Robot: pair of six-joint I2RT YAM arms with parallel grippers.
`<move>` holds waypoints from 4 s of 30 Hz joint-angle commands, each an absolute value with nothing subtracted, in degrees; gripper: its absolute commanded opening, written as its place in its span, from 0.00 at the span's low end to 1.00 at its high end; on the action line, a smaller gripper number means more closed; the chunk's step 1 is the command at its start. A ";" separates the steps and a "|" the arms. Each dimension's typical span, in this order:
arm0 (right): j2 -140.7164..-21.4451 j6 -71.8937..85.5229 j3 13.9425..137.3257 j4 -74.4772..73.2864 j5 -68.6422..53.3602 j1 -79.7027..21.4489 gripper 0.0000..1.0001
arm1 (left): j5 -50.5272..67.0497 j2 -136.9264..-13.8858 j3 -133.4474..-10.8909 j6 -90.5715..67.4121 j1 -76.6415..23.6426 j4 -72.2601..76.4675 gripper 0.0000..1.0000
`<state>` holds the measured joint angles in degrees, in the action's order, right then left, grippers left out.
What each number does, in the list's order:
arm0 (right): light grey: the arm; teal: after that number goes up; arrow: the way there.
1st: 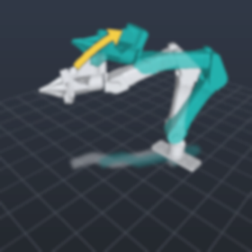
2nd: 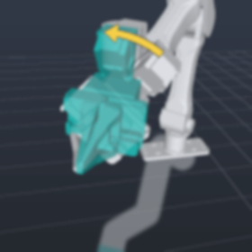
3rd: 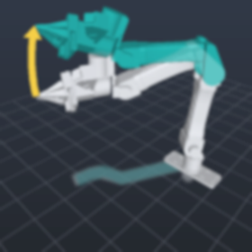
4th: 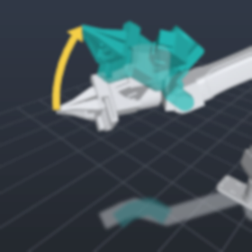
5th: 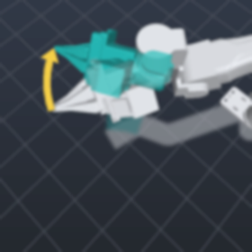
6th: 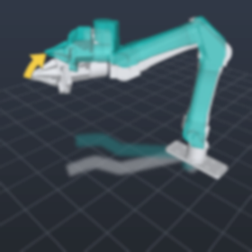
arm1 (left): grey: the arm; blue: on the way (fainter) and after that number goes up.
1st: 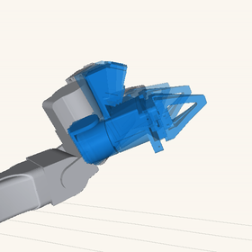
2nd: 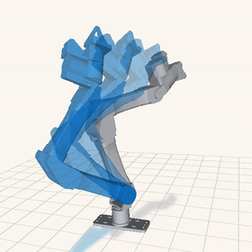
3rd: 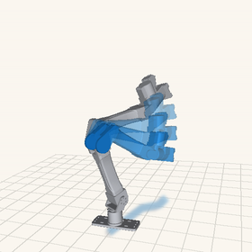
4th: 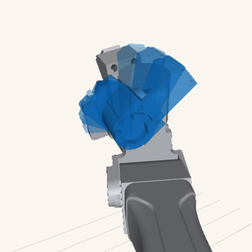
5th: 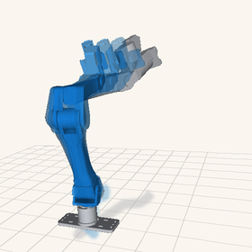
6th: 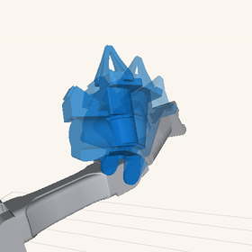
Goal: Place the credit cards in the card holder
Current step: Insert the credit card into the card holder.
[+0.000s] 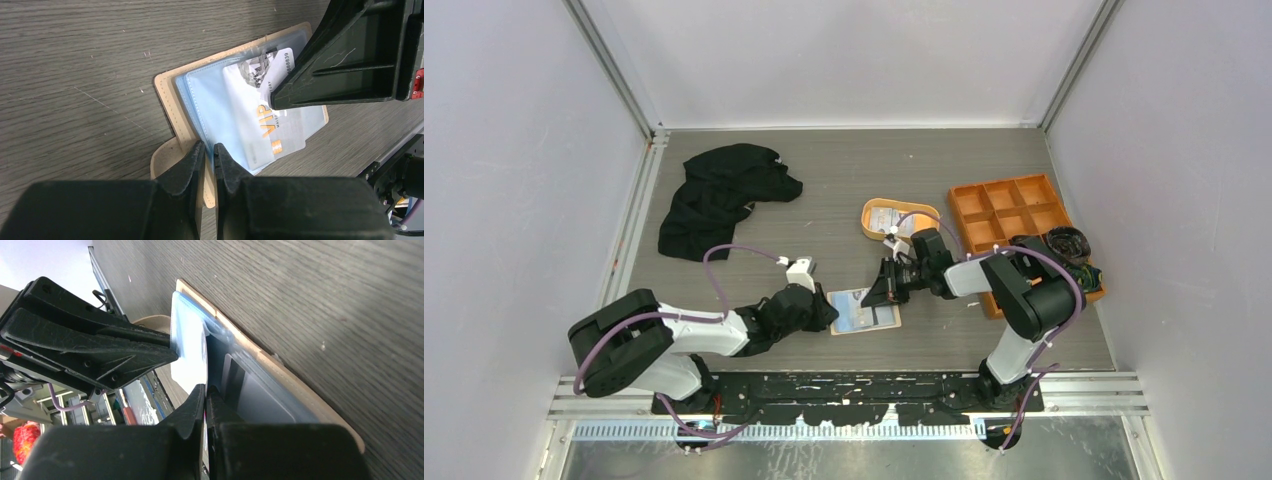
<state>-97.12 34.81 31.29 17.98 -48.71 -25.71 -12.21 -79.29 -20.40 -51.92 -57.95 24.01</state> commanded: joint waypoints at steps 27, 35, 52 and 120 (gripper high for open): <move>-98.25 31.38 35.55 13.19 -47.40 -27.06 0.17 | -39.26 -82.68 -45.76 -55.85 -77.05 -7.51 0.17; -98.99 31.20 35.90 12.66 -47.41 -27.07 0.16 | -36.94 -92.53 -54.82 -55.43 -77.35 -8.19 0.15; -100.43 30.25 36.98 10.37 -47.03 -27.07 0.16 | -41.01 -102.55 -64.16 -56.69 -77.37 -14.40 0.15; -91.82 11.00 44.81 -7.91 -48.33 -26.61 0.50 | -25.66 -76.47 -36.44 -41.65 -73.04 10.57 0.34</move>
<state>-95.44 20.29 40.47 -0.40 -49.67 -26.68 -29.41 -83.46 -44.91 -47.05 -73.36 -4.91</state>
